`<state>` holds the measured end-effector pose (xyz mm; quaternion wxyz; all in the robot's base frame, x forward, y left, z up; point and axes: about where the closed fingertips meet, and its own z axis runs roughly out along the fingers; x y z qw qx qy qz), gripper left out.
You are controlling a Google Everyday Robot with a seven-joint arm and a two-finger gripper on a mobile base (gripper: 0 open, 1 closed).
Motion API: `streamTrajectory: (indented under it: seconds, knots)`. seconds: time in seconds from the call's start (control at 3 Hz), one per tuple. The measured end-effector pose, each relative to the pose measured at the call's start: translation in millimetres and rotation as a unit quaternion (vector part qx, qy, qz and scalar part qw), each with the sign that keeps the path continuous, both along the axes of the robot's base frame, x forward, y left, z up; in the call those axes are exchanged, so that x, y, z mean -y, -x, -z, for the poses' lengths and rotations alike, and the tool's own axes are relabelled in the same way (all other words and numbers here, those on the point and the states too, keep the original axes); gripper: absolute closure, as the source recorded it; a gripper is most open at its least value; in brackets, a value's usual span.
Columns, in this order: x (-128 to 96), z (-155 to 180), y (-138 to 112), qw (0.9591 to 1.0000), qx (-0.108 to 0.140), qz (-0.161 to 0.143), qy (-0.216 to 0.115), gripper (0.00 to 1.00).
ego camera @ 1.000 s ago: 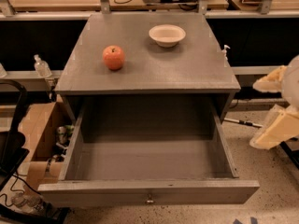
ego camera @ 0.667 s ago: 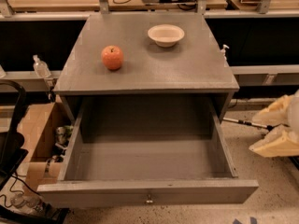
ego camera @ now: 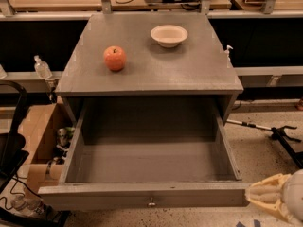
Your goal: Close top drawer
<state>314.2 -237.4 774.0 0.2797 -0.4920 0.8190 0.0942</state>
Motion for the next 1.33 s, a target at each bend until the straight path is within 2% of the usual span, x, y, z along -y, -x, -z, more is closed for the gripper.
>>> streamTrajectory:
  seconds: [0.33,0.67,1.0,1.33]
  knots:
    - [-22.9,60.5,17.5,0.9979,-0.027,0.005,-0.059,1.0]
    - [-24.9,63.1,18.7,0.9976,-0.03,0.005,-0.063,1.0]
    - [-33.5,79.3,11.8,0.9968,-0.034,-0.004,-0.072,1.0]
    - [-41.5,114.3,-2.6,0.9944,-0.039,-0.015,-0.097,1.0]
